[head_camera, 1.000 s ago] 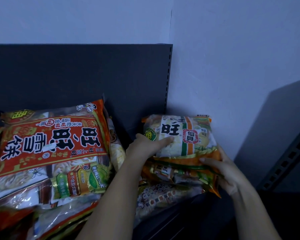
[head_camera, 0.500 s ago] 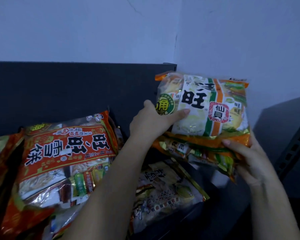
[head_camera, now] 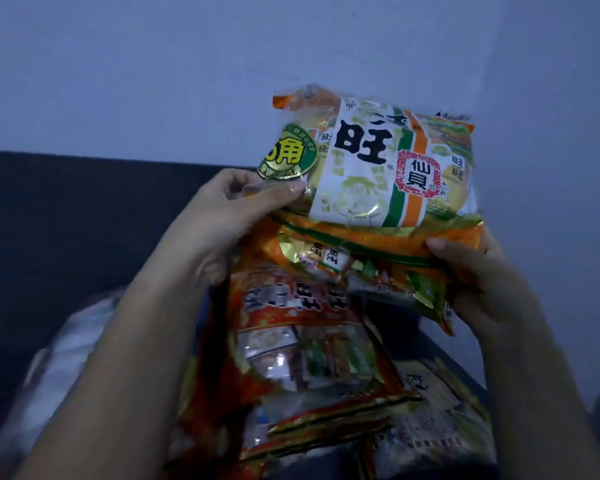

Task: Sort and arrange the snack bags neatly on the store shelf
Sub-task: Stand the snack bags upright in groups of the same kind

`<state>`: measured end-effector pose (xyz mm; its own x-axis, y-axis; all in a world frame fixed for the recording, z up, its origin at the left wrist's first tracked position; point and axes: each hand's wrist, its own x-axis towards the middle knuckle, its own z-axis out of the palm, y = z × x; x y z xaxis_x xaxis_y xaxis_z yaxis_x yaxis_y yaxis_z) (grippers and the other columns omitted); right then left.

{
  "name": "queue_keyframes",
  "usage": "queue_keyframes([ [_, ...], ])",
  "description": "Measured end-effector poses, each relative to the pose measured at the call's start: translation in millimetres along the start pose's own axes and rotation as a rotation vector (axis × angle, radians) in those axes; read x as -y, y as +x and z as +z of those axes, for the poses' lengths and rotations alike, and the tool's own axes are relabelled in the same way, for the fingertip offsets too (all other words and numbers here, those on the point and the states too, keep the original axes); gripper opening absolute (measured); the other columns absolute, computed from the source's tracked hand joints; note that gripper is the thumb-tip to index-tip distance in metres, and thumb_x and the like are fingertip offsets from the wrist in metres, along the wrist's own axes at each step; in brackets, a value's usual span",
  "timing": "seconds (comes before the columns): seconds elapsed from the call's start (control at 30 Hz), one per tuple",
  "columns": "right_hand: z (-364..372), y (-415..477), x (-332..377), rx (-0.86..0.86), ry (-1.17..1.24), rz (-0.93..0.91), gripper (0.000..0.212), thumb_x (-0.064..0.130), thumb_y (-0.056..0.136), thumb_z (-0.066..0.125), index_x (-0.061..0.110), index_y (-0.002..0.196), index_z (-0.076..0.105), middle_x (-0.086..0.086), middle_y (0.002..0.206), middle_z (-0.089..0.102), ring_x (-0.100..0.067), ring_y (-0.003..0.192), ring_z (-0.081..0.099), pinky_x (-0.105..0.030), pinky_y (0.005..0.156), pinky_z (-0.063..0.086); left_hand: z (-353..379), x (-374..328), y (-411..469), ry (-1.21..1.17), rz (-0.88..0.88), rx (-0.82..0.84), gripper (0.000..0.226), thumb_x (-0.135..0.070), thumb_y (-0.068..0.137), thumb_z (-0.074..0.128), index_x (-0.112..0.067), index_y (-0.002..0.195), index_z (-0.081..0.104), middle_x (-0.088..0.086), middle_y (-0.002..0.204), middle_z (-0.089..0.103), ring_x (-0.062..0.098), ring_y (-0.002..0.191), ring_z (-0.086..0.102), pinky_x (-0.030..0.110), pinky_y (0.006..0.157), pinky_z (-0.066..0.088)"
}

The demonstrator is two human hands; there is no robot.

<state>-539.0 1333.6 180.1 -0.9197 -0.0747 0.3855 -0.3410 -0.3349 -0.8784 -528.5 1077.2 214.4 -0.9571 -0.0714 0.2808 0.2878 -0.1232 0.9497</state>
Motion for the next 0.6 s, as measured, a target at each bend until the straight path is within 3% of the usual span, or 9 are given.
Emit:
queue_keyframes([
  [0.07,52,12,-9,0.109,0.026,0.005,0.072,0.0,0.067,0.062,0.016,0.135,0.044,-0.015,0.118,0.065,-0.032,0.102,0.066,-0.044,0.074,0.057,-47,-14,-14,-0.034,0.026,-0.103,0.077,-0.031,0.051,0.091,-0.006,0.114,0.054,0.012,0.092,0.066,0.026,0.067,0.066,0.048,0.059,0.058],
  [0.1,78,16,-13,0.151,0.042,0.006,0.073,-0.003,0.066,0.064,0.015,0.134,0.045,-0.015,0.115,0.066,-0.031,0.099,0.067,-0.042,0.073,0.057,-69,-21,-22,-0.036,0.052,-0.163,0.075,-0.029,0.055,0.089,-0.004,0.116,0.053,0.011,0.087,0.067,0.024,0.064,0.066,0.047,0.055,0.058],
  [0.2,157,17,-35,0.243,0.112,0.035,0.073,-0.003,0.063,0.067,0.012,0.131,0.047,-0.014,0.106,0.068,-0.031,0.092,0.069,-0.041,0.069,0.057,-139,-35,-50,0.022,0.131,-0.294,0.057,-0.029,0.064,0.081,-0.004,0.108,0.055,0.001,0.066,0.064,0.012,0.045,0.06,0.024,0.041,0.048],
  [0.3,233,5,-62,0.331,0.168,0.091,0.08,-0.004,0.057,0.074,0.012,0.131,0.047,-0.018,0.11,0.067,-0.034,0.096,0.068,-0.045,0.072,0.057,-213,-43,-88,0.054,0.156,-0.411,0.034,-0.034,0.061,0.073,-0.02,0.086,0.056,-0.007,0.062,0.064,0.009,0.046,0.06,0.025,0.04,0.05],
  [0.37,280,-7,-83,0.392,0.197,0.145,0.083,-0.002,0.056,0.075,0.014,0.132,0.046,-0.019,0.116,0.065,-0.035,0.1,0.066,-0.047,0.076,0.056,-262,-46,-115,0.074,0.127,-0.445,0.024,-0.033,0.066,0.07,-0.023,0.083,0.057,-0.007,0.062,0.064,0.01,0.046,0.06,0.024,0.039,0.048],
  [0.5,367,-37,-136,0.472,0.206,0.277,0.082,-0.002,0.058,0.068,0.019,0.134,0.045,-0.013,0.112,0.068,-0.028,0.096,0.068,-0.039,0.069,0.058,-359,-33,-164,0.114,0.072,-0.533,0.028,-0.032,0.067,0.075,-0.017,0.086,0.061,-0.001,0.072,0.068,0.014,0.057,0.062,0.022,0.048,0.051],
  [0.6,413,-65,-182,0.487,0.198,0.382,0.089,-0.007,0.056,0.075,0.024,0.134,0.046,-0.01,0.111,0.069,-0.028,0.096,0.069,-0.04,0.071,0.058,-417,-10,-195,0.076,0.001,-0.601,0.025,-0.03,0.068,0.07,-0.017,0.087,0.062,-0.001,0.071,0.07,0.014,0.056,0.063,0.021,0.048,0.051],
])
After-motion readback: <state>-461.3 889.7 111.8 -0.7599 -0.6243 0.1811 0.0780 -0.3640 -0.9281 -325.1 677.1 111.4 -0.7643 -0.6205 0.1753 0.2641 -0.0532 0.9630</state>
